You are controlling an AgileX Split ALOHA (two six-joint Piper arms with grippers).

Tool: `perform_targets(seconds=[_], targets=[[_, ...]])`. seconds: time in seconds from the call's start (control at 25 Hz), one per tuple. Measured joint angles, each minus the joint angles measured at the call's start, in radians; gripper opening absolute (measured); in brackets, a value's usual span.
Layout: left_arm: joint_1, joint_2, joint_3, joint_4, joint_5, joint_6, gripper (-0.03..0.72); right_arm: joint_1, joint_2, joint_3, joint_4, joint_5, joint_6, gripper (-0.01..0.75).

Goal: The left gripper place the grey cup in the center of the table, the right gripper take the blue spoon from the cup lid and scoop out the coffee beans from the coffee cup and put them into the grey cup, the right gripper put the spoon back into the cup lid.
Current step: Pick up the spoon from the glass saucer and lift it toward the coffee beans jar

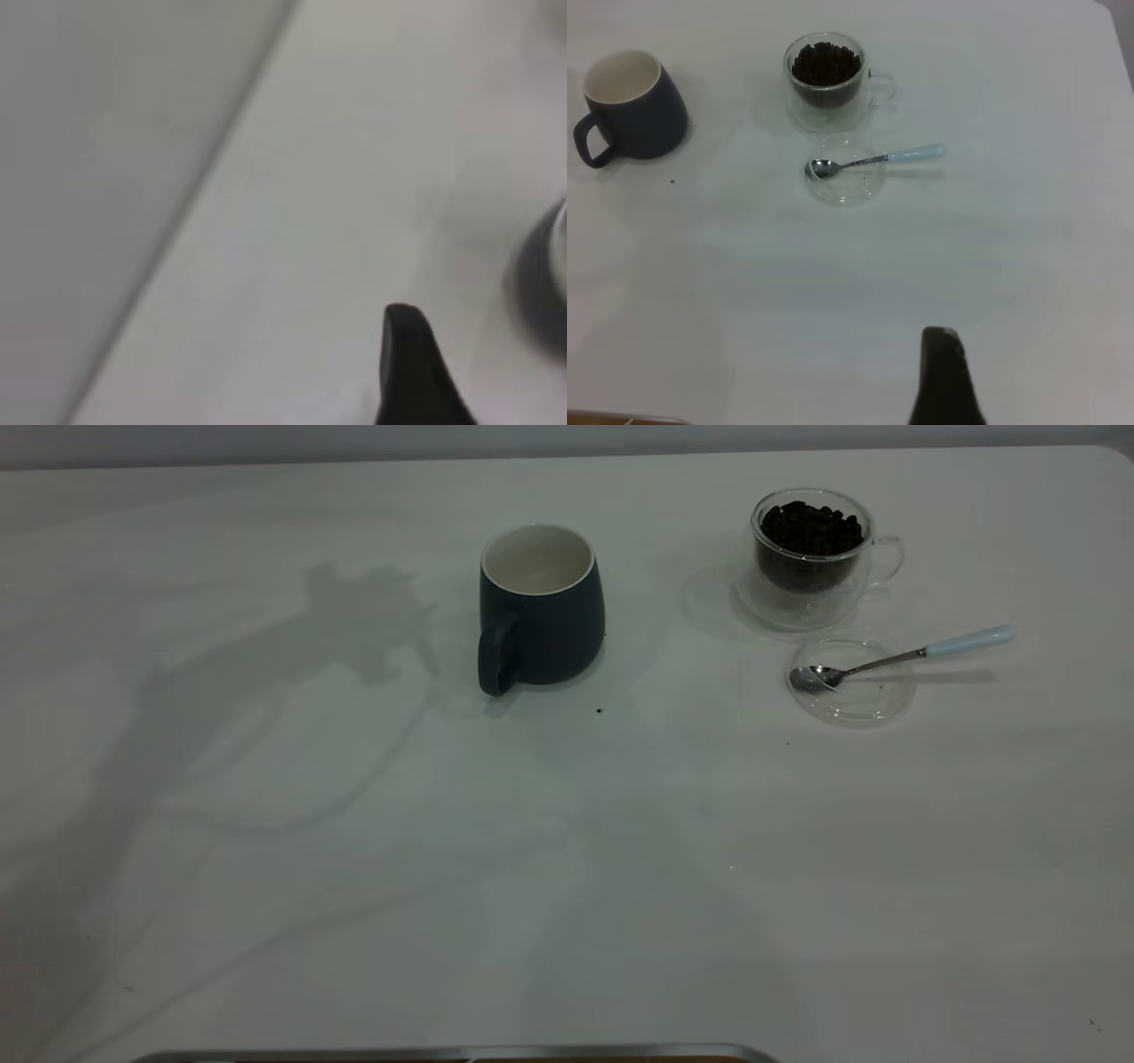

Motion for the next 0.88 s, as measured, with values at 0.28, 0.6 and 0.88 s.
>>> perform_targets(seconds=[0.28,0.6,0.88], targets=[[0.000,-0.258,0.000,0.087,0.092,-0.331,0.475,0.000,0.000,0.000,0.000,0.000,0.000,0.565],[0.000,-0.504,0.000,0.772,0.415,-1.165,0.475,0.000,0.000,0.000,0.000,0.000,0.000,0.565],[0.000,-0.561,0.011,1.154,0.744,-1.512,0.475,0.000,0.000,0.000,0.000,0.000,0.000,0.565]])
